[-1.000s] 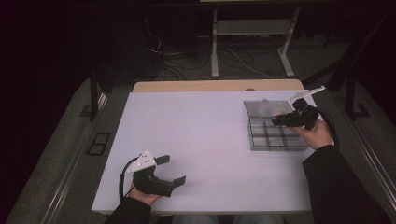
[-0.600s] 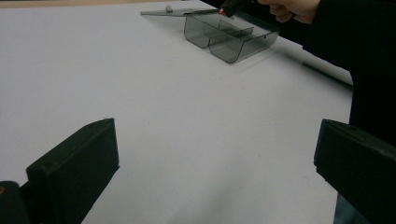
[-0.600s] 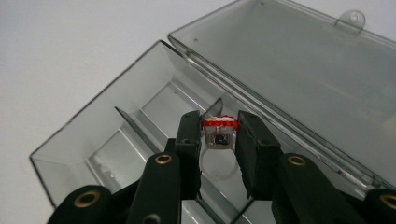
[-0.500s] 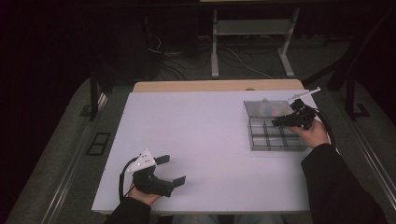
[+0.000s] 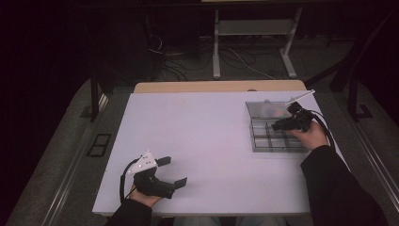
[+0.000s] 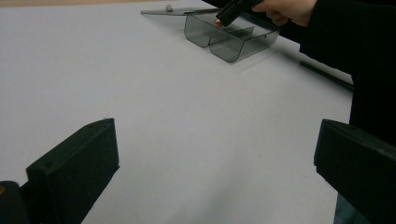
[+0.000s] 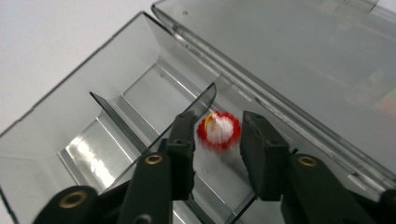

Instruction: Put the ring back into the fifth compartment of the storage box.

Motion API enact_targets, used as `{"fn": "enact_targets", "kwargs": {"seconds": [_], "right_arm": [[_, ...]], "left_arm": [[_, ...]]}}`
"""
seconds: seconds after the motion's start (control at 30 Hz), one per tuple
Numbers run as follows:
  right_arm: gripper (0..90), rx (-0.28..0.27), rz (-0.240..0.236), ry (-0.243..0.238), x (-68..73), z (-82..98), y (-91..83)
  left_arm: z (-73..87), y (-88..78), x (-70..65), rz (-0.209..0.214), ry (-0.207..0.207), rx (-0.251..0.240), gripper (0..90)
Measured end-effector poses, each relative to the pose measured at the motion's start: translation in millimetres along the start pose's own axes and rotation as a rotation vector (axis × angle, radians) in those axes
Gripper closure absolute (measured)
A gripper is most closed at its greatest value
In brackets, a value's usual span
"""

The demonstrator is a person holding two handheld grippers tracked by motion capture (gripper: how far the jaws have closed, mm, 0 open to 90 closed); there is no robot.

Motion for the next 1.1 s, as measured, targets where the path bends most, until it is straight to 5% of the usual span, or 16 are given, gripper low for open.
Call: {"fn": "enact_targets", "kwargs": {"seconds": [0.37, 0.6, 0.73, 1.1], "right_arm": [[48.2, -0.065, 0.004, 0.022, 8.9, -6.3, -19.5], [18.2, -0.123, -0.010, 0.068, 20.3, -12.0, -34.3], [0.2, -0.120, 0.019, 0.084, 26.6, -9.4, -37.4], [0.0, -0.185, 0.021, 0.069, 51.7, 0.4, -52.4]], "left_arm": [[-0.4, -1.0, -0.9, 0.000, -0.004, -0.007, 0.0], [-1.0, -1.6, -1.4, 0.002, -0.006, -0.012, 0.0], [-1.0, -1.2, -1.9, 0.004, -0.007, -0.012, 0.0], [-1.6, -2.0, -2.2, 0.003, -0.007, -0.017, 0.0]]}}
Point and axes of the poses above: each handheld gripper's, and its own axes: y roughly forward along the jaws, z roughly out of its underside, x roughly to its left, the point moved 8 cm from there along y, roughly forward along the jaws, and after that the axes turned 2 degrees about y, right-handed, at the moved point
